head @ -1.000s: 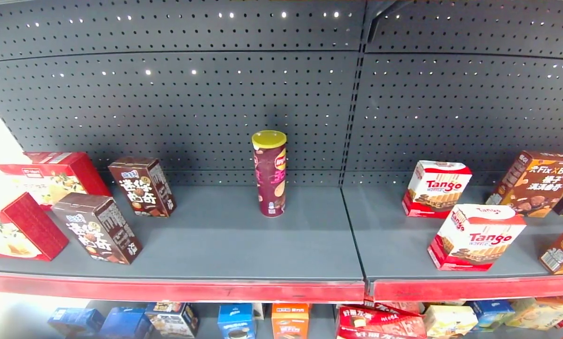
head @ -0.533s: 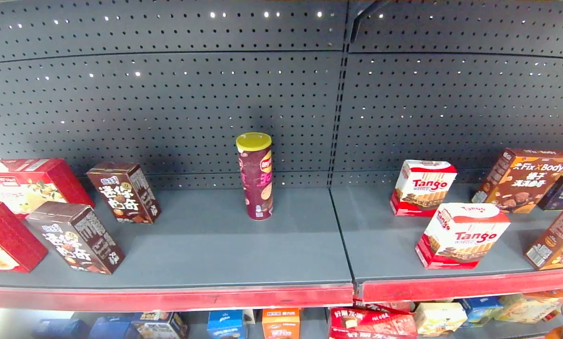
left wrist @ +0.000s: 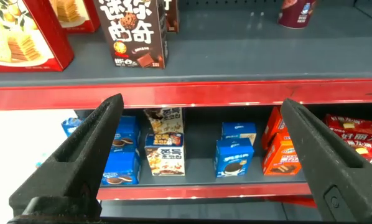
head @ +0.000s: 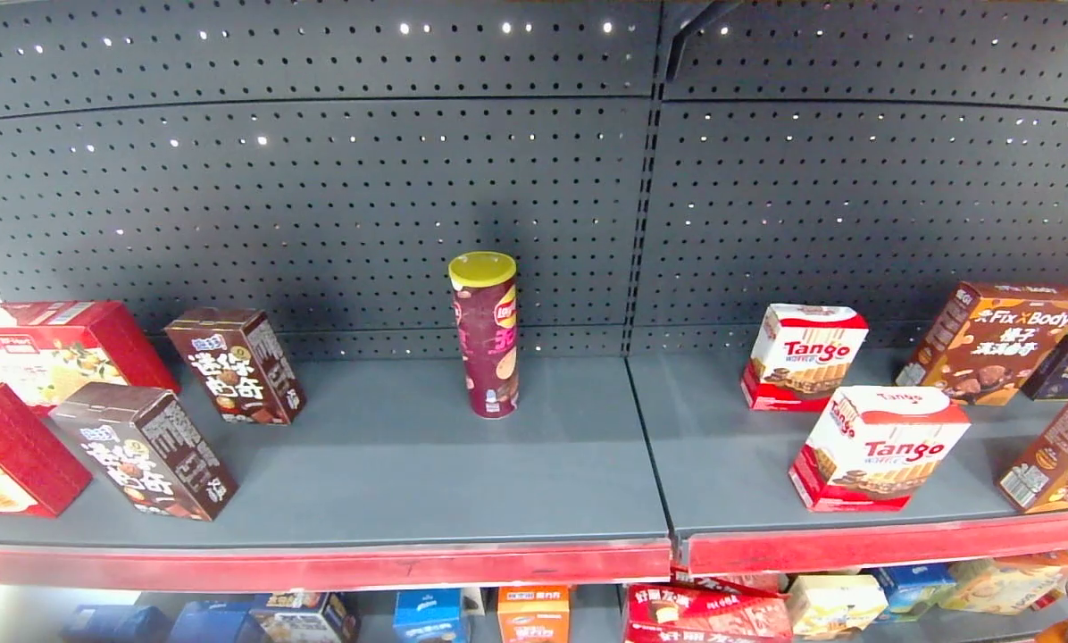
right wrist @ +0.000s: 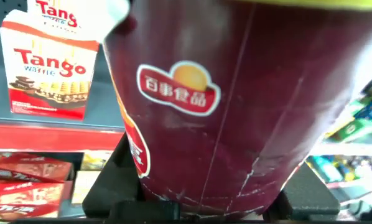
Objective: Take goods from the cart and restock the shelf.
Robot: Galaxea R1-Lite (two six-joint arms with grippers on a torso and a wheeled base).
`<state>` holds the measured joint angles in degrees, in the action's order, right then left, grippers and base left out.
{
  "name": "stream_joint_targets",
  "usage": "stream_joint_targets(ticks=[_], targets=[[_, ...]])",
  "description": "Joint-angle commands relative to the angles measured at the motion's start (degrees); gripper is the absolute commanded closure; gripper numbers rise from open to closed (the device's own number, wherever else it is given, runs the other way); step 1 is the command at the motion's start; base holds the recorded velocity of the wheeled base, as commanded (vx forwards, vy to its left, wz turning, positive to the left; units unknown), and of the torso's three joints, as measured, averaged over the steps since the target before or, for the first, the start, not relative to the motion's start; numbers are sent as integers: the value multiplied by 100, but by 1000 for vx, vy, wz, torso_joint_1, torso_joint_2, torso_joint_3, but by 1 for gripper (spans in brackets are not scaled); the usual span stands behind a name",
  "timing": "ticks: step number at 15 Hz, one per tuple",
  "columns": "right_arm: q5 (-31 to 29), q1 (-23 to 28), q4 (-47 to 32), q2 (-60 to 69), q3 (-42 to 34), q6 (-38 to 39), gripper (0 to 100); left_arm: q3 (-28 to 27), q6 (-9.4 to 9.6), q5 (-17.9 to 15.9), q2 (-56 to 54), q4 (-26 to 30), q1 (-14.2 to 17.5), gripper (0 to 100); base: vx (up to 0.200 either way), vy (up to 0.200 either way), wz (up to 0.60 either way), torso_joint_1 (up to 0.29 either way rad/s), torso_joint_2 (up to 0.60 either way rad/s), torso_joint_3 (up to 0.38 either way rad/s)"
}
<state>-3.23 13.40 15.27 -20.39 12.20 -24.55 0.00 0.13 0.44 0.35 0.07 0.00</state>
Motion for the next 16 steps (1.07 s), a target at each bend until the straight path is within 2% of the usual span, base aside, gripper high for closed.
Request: stream_joint_targets(ticks=[1, 5, 7, 16], targets=[[-11, 5, 2, 229, -34, -67, 100, 0, 13, 0, 9, 1, 0, 0, 0, 0, 0, 0, 0, 0], [-661, 84, -7, 510, 107, -67, 100, 0, 4, 0, 9, 1, 0, 0, 0, 0, 0, 0, 0, 0], [-740, 93, -7, 545, 160, -76, 100, 0, 4, 0, 9, 1, 0, 0, 200, 0, 0, -2, 2, 2], [-705, 49, -7, 264, 362, -190, 100, 0, -5, 0, 9, -7, 0, 0, 0, 0, 0, 0, 0, 0]])
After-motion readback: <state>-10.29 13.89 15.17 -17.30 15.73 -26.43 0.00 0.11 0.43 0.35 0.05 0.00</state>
